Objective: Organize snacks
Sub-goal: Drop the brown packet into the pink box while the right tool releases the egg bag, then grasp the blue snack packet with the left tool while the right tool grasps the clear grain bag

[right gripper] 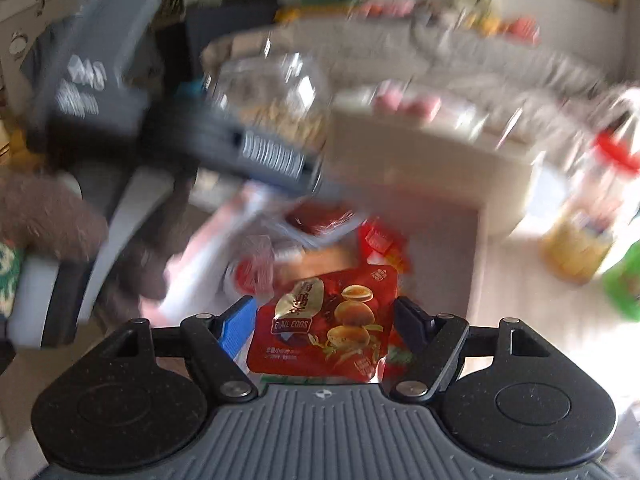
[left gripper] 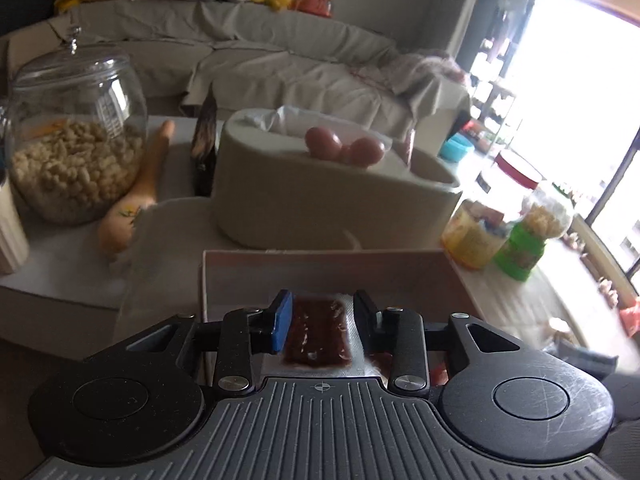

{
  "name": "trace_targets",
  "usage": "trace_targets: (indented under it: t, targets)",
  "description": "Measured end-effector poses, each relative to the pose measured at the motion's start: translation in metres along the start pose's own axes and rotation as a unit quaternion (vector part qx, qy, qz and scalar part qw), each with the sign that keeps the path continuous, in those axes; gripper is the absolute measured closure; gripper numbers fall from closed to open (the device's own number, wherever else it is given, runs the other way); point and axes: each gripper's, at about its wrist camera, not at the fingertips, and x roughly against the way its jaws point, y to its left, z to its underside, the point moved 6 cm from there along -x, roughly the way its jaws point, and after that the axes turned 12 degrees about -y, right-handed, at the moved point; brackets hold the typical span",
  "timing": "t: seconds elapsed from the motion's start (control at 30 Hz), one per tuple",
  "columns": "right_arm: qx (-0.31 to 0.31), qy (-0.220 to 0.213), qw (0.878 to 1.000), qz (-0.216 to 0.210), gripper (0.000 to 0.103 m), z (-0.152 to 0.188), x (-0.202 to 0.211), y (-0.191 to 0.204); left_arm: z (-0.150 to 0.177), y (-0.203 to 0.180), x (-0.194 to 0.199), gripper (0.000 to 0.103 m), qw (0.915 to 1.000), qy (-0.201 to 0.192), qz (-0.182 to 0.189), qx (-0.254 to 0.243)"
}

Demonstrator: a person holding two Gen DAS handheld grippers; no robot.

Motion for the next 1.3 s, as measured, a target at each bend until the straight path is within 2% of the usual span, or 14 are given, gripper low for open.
trace_targets:
  t: [0.1, 0.2, 0.27, 0.4, 0.47, 0.57, 0.63, 0.73, 0.83, 0.97, 1.07, 1.17, 1.23, 1.3]
  targets:
    - [-0.018, -0.002, 1.000, -0.004, 0.028, 0.004, -0.001, -0.004, -0.007, 0.004, 0.015, 0.065, 0.9984, -0.040, 0.010, 0.038]
    - [-0.031, -0.051, 0.998, -0.017, 0.024, -0.008, 0.028, -0.011, -0.014, -0.002, 0.039, 0.065, 0.9947, -0.096, -0.003, 0.036]
    - [-0.037, -0.085, 0.995, -0.032, 0.023, -0.020, 0.057, -0.017, -0.015, -0.007, 0.056, 0.065, 0.9921, -0.118, -0.005, 0.042]
    - [-0.029, -0.129, 0.991, 0.015, 0.020, -0.026, 0.116, -0.047, -0.002, -0.033, 0.094, 0.065, 0.9910, -0.128, 0.000, 0.039]
    - [-0.018, -0.135, 0.990, 0.042, 0.019, -0.016, 0.146, -0.065, 0.017, -0.057, 0.109, 0.065, 0.9936, -0.110, 0.017, 0.021]
    - [-0.022, -0.124, 0.988, 0.088, 0.019, 0.018, 0.191, -0.096, 0.058, -0.100, 0.123, 0.065, 0.9959, -0.058, 0.069, -0.003]
    - [-0.045, -0.109, 0.986, 0.116, 0.019, 0.045, 0.219, -0.116, 0.092, -0.129, 0.126, 0.065, 0.9941, -0.018, 0.106, -0.015]
    - [-0.088, -0.082, 0.984, 0.132, 0.019, 0.088, 0.260, -0.138, 0.141, -0.166, 0.123, 0.065, 0.9868, 0.045, 0.154, -0.025]
    - [-0.118, -0.061, 0.982, 0.137, 0.019, 0.132, 0.287, -0.145, 0.179, -0.187, 0.117, 0.065, 0.9806, 0.093, 0.169, -0.033]
    - [-0.138, -0.052, 0.978, 0.148, 0.019, 0.165, 0.289, -0.149, 0.208, -0.195, 0.110, 0.065, 0.9753, 0.138, 0.167, -0.045]
    - [-0.125, -0.074, 0.973, 0.179, 0.019, 0.158, 0.282, -0.164, 0.203, -0.193, 0.113, 0.066, 0.9776, 0.132, 0.157, -0.049]
    - [-0.091, -0.093, 0.975, 0.180, 0.017, 0.128, 0.258, -0.184, 0.196, -0.192, 0.121, 0.066, 0.9823, 0.105, 0.145, -0.055]
    - [-0.060, -0.079, 0.979, 0.178, 0.016, 0.104, 0.228, -0.199, 0.190, -0.195, 0.123, 0.066, 0.9830, 0.095, 0.148, -0.053]
    - [-0.065, -0.062, 0.980, 0.178, 0.016, 0.088, 0.199, -0.221, 0.187, -0.193, 0.124, 0.066, 0.9839, 0.087, 0.147, -0.053]
